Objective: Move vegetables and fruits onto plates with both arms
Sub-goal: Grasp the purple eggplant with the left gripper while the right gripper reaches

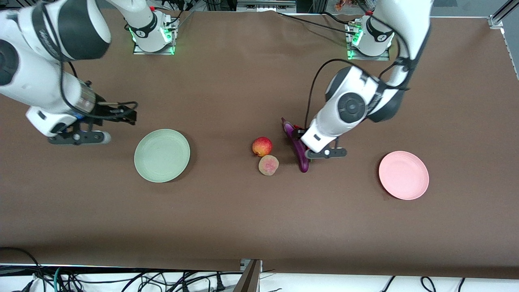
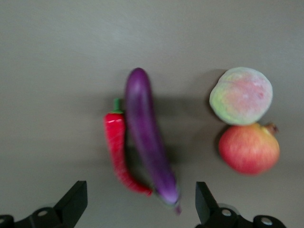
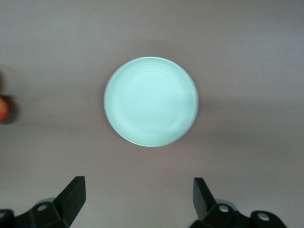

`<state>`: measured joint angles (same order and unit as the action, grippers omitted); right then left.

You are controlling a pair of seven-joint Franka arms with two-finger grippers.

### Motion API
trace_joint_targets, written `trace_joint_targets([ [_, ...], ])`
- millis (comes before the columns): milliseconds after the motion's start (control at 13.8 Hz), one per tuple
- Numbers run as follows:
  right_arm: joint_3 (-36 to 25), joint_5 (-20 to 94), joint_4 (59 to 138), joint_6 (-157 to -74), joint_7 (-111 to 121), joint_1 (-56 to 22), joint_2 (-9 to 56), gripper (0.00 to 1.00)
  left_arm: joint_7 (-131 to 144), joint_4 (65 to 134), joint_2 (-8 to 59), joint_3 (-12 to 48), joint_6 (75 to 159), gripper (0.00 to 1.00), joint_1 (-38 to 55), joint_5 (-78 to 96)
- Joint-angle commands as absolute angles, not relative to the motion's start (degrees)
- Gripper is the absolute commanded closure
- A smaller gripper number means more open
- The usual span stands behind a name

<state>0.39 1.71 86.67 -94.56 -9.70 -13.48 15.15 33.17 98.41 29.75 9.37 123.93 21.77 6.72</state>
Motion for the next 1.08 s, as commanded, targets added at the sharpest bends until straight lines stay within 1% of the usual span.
trace_joint_targets([
  [0, 1.2, 4.1, 85.9, -99.6, -10.6, -16.1, 19.3, 0.00, 36.9, 96.4, 34.9, 8.9, 127.3, 0.00, 23.0, 4.1],
  [289, 1.3, 5.1, 85.9, -108.0, -15.9, -19.9, 24.9, 0.00, 40.8, 96.7, 39.0, 8.9, 131.3, 0.00, 24.7, 4.0],
  [361, 1.3, 6.4, 85.8, -110.2, -17.6, -21.8, 26.5, 0.00, 40.8, 96.7, 39.6, 8.9, 132.4, 0.22, 25.1, 4.0],
  [434, 1.2, 6.7, 85.4, -113.2, -21.6, -24.0, 28.4, 0.00, 40.9, 96.8, 40.2, 8.9, 132.5, 0.49, 25.7, 4.0],
  [506, 1.2, 6.8, 84.9, -116.2, -25.1, -25.0, 30.0, 0.00, 40.9, 96.8, 40.6, 8.9, 132.6, 0.65, 25.8, 4.0],
  [651, 1.3, 6.9, 84.8, -119.0, -27.5, -26.4, 31.4, 0.00, 40.9, 96.8, 40.7, 8.9, 132.6, 0.76, 25.8, 4.0],
  [723, 1.3, 6.9, 84.8, -119.6, -27.9, -27.6, 31.7, 0.00, 40.8, 96.8, 40.6, 8.9, 132.6, 0.79, 25.7, 4.0],
  [795, 1.3, 6.9, 84.8, -120.3, -29.5, -28.6, 32.3, 0.00, 40.8, 96.8, 40.3, 8.8, 132.1, 0.86, 25.2, 4.0],
  [867, 1.2, 6.9, 84.9, -121.2, -33.5, -29.2, 33.0, 0.00, 40.8, 96.7, 39.3, 8.8, 131.6, 0.86, 24.9, 4.0],
  [1012, 1.3, 7.0, 84.9, -123.3, -36.4, -31.4, 34.4, 0.00, 40.4, 95.9, 35.6, 8.2, 126.0, 0.85, 23.6, 4.0],
])
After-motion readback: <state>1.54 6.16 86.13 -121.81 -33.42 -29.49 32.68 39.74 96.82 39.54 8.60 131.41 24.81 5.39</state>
